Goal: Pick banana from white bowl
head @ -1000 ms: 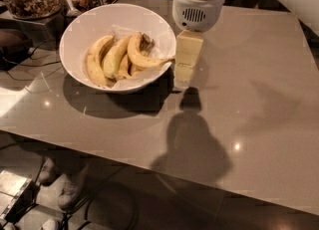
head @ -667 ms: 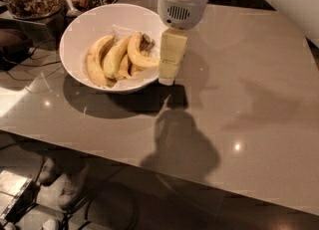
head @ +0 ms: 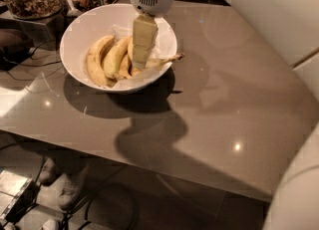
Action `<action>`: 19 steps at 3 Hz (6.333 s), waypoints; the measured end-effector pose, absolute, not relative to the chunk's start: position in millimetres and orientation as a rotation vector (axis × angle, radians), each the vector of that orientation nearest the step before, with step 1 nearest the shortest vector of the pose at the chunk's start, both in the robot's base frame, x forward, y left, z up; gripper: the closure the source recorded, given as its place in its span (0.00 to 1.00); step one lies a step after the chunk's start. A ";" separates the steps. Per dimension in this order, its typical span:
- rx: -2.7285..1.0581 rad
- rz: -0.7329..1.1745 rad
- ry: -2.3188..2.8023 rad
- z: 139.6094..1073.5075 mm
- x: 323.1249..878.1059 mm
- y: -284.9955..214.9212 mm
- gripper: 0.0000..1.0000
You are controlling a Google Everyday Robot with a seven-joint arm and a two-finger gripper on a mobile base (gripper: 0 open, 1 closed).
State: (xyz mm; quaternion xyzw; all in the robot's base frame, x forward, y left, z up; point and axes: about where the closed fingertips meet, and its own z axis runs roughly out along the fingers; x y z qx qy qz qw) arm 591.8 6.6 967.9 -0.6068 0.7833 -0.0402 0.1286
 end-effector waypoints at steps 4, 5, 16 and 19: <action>-1.670 0.056 2.465 919.2 632.1 25.6 0.23; -1.674 0.088 2.499 904.8 633.5 29.3 0.27; -1.969 0.240 2.029 983.9 566.5 27.7 1.00; -1.833 0.299 2.122 1006.5 495.5 10.7 1.00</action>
Offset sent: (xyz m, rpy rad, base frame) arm 0.0318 -0.0065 -0.0298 0.0020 0.1993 -0.1328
